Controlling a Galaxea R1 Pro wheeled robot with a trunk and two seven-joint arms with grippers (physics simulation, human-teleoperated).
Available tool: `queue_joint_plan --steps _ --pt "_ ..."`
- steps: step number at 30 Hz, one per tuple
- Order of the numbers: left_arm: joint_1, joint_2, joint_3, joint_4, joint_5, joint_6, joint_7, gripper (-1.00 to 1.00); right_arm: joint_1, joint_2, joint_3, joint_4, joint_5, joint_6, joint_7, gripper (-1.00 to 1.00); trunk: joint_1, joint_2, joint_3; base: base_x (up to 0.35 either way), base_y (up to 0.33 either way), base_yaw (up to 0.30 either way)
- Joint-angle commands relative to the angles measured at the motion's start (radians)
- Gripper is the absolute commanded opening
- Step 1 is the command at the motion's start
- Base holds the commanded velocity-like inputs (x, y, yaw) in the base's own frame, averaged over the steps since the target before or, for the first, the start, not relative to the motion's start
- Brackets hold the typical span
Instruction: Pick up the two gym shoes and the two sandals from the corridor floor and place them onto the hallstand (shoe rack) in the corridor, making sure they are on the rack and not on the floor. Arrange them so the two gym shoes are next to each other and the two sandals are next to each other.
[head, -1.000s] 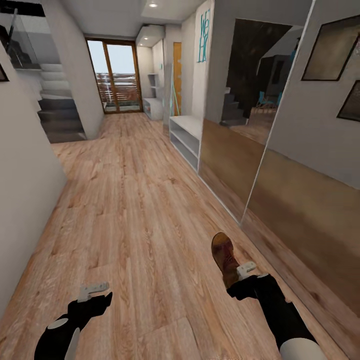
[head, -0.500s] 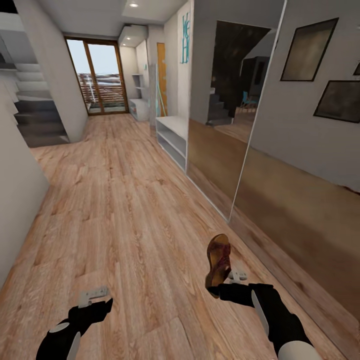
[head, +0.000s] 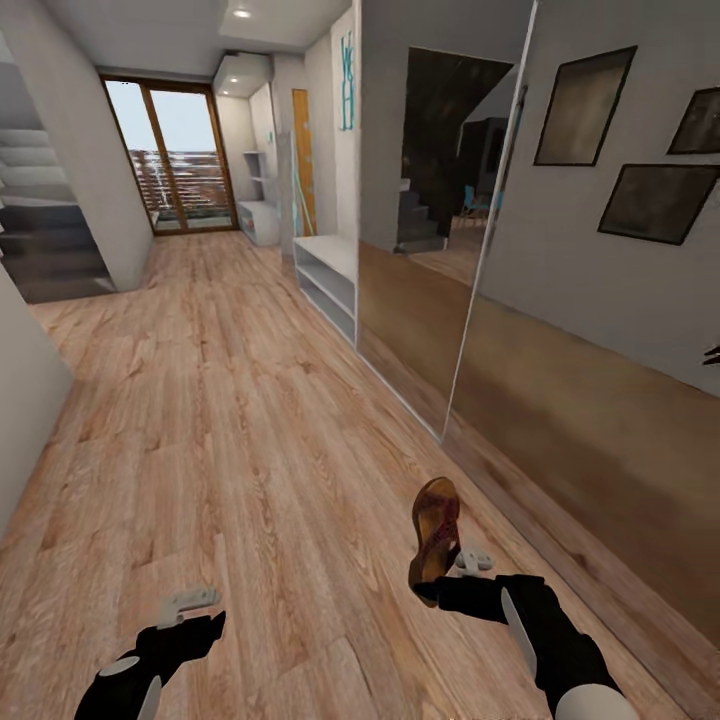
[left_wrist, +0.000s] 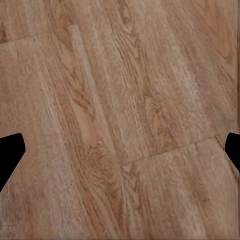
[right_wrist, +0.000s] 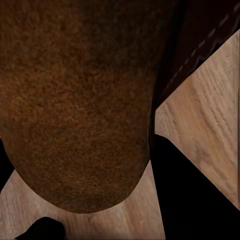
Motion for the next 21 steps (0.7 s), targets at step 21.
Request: queue_joint_plan --steps 21 --pt "0.001 0.000 0.000 0.001 0.000 0.000 0.000 1.00 0.000 0.000 0.000 0.001 -0.003 0.001 -0.002 -1.00 0.000 0.000 0.006 -0.258 0.161 -0.162"
